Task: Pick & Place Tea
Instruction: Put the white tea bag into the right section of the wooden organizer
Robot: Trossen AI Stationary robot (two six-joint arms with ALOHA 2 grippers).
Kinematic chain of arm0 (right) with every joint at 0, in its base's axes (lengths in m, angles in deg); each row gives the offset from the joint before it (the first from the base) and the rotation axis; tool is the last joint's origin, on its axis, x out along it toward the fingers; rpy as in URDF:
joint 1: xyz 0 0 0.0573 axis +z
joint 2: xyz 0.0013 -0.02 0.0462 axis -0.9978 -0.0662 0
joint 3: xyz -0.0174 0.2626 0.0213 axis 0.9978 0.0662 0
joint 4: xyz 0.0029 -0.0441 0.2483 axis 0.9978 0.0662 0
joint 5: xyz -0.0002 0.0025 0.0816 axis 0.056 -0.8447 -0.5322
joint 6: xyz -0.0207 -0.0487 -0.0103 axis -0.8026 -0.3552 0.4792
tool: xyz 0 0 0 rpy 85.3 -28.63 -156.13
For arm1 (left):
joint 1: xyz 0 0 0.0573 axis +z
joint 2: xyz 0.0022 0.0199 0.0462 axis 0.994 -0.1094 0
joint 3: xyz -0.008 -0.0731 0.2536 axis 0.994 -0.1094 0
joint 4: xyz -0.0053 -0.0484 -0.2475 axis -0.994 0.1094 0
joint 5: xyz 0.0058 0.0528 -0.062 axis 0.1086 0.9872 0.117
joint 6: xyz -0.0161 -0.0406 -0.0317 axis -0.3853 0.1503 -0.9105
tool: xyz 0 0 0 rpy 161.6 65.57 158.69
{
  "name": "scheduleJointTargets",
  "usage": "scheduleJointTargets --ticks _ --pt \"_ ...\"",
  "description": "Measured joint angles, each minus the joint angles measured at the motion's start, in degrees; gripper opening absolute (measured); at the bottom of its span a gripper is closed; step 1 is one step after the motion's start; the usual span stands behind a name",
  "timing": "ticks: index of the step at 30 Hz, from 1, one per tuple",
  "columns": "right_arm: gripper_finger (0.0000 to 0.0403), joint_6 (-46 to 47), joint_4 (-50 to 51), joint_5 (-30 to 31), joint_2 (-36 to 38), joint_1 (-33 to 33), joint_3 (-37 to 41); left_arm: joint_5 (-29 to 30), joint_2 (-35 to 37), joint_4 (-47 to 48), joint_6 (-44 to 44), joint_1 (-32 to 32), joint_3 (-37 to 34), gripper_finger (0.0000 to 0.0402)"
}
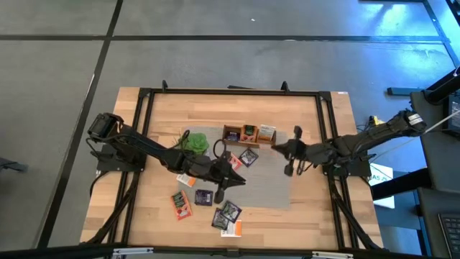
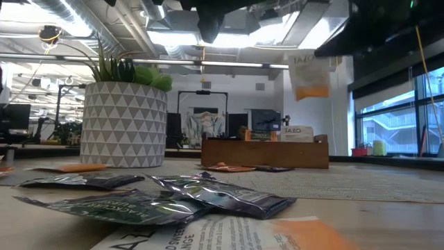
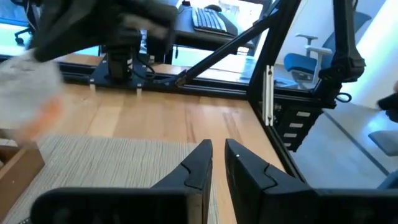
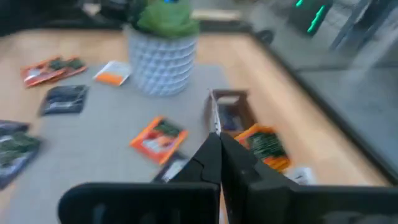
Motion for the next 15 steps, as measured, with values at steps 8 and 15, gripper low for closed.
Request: scheduleJointTargets --ticks 8,15 --pt "0.0002 -11.77 -20.74 -7.65 4.32 -13.08 14.28 0.02 -0.01 -0.37 0.57 0.00 0.00 0.0042" --pt "0.0003 -11.72 -26.58 -13.67 3.68 -21.33 19.39 0.02 -0.02 -0.24 0.55 0.00 0.00 0.0039"
